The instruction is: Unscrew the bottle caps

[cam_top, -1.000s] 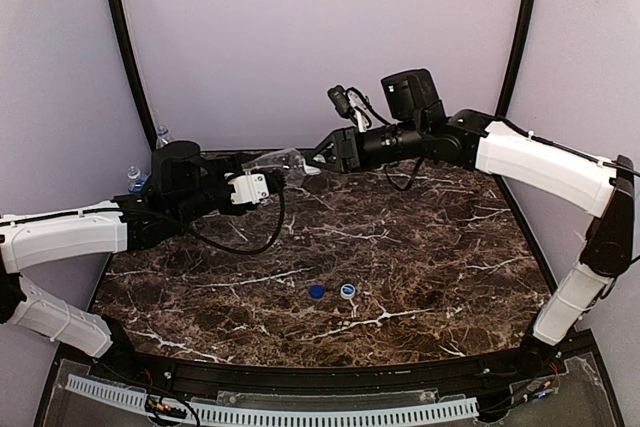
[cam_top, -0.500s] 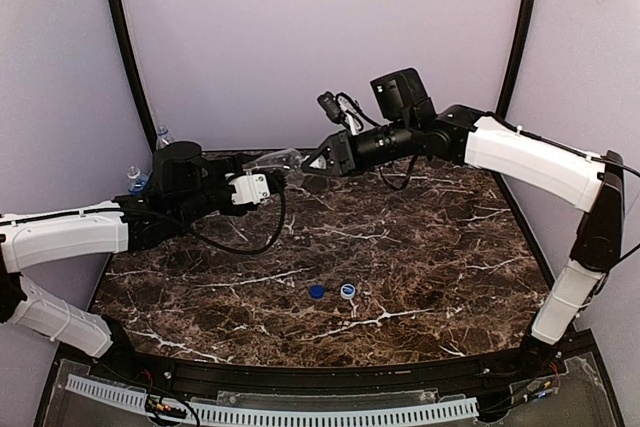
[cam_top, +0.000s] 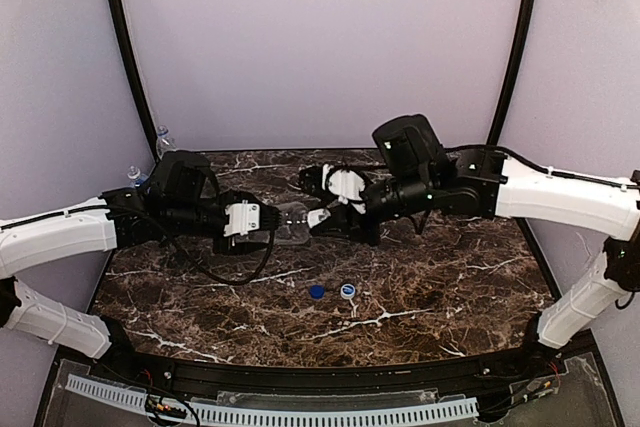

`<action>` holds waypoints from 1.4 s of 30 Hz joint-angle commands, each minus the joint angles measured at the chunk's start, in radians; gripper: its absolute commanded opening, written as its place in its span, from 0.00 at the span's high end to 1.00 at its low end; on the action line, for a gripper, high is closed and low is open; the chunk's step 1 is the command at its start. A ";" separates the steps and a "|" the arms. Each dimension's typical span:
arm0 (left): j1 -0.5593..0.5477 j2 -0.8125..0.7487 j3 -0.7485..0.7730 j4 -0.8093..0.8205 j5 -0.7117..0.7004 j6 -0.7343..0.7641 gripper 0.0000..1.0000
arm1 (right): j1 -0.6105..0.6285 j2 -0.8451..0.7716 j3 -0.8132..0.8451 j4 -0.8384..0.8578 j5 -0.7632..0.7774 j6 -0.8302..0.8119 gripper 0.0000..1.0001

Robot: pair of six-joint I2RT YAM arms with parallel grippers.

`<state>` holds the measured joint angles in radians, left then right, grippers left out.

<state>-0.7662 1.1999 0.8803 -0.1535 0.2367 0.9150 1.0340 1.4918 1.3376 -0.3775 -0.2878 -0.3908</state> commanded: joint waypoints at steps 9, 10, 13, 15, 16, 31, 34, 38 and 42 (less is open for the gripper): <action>0.010 -0.035 -0.009 -0.345 0.249 -0.117 0.71 | 0.164 -0.104 -0.227 0.367 0.284 -0.894 1.00; 0.011 -0.038 -0.012 -0.341 0.247 -0.119 0.71 | 0.169 -0.106 -0.240 0.395 0.296 -0.924 1.00; 0.010 -0.044 -0.025 -0.312 0.241 -0.126 0.71 | 0.172 -0.105 -0.256 0.427 0.310 -0.951 1.00; 0.010 -0.049 -0.031 -0.270 0.219 -0.155 0.71 | 0.173 -0.104 -0.257 0.437 0.305 -0.941 1.00; 0.011 -0.053 -0.034 -0.254 0.198 -0.165 0.72 | 0.173 -0.108 -0.263 0.448 0.303 -0.939 1.00; 0.010 -0.075 -0.050 -0.257 0.250 -0.196 0.73 | 0.172 -0.155 -0.322 0.471 0.306 -1.045 1.00; 0.010 -0.082 -0.059 -0.278 0.237 -0.186 0.73 | 0.167 -0.168 -0.322 0.470 0.305 -1.042 1.00; 0.010 -0.104 -0.077 -0.285 0.233 -0.177 0.74 | 0.126 -0.222 -0.323 0.395 0.292 -0.969 1.00; 0.010 -0.113 -0.092 -0.273 0.221 -0.166 0.74 | 0.103 -0.270 -0.347 0.361 0.311 -0.932 1.00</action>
<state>-0.7776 1.1286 0.8360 -0.3092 0.4618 0.7532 1.1946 1.3354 1.0145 0.0238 -0.0597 -1.3659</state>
